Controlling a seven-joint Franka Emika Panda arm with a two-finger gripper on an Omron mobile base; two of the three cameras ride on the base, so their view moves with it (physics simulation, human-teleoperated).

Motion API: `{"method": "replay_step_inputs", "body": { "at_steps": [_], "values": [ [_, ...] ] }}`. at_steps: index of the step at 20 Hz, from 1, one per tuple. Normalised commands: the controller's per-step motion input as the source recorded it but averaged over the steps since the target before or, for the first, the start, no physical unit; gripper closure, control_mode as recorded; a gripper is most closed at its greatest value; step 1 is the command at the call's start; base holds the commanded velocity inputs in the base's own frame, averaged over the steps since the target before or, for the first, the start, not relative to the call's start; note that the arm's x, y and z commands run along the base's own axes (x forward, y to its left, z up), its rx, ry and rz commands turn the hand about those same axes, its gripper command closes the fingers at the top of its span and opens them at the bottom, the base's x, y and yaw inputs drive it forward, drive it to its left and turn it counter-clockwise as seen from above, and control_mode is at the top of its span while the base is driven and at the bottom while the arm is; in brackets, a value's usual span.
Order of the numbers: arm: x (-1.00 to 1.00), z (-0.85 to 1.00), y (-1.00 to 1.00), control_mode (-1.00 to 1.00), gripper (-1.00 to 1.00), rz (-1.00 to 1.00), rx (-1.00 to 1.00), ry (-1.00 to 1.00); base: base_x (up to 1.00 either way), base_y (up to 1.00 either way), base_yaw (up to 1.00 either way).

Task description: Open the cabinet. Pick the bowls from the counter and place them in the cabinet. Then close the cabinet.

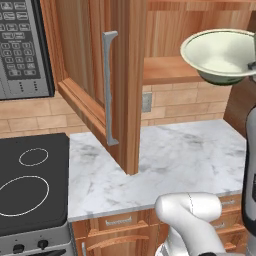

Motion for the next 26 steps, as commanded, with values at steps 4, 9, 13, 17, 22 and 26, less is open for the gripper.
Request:
{"method": "replay_step_inputs", "body": {
  "at_steps": [4,9,13,17,22,26],
  "values": [
    [0.14,-0.38,0.15,-1.00,1.00,0.05,0.09,0.00,0.00,0.00,0.00],
    [0.23,-0.30,0.14,-1.00,1.00,0.00,0.05,-0.04,0.00,0.00,0.00],
    [0.36,-0.06,0.27,-1.00,1.00,0.00,0.00,-0.01,0.00,0.00,0.00],
    [0.45,0.00,0.35,-1.00,1.00,0.00,0.00,-0.01,0.00,0.00,0.00],
    [0.52,0.00,0.29,-1.00,1.00,0.00,0.00,0.00,0.00,0.00,0.00],
    [0.57,-0.01,0.19,-1.00,1.00,0.00,0.00,0.03,0.00,0.00,0.00]
  ]
}}
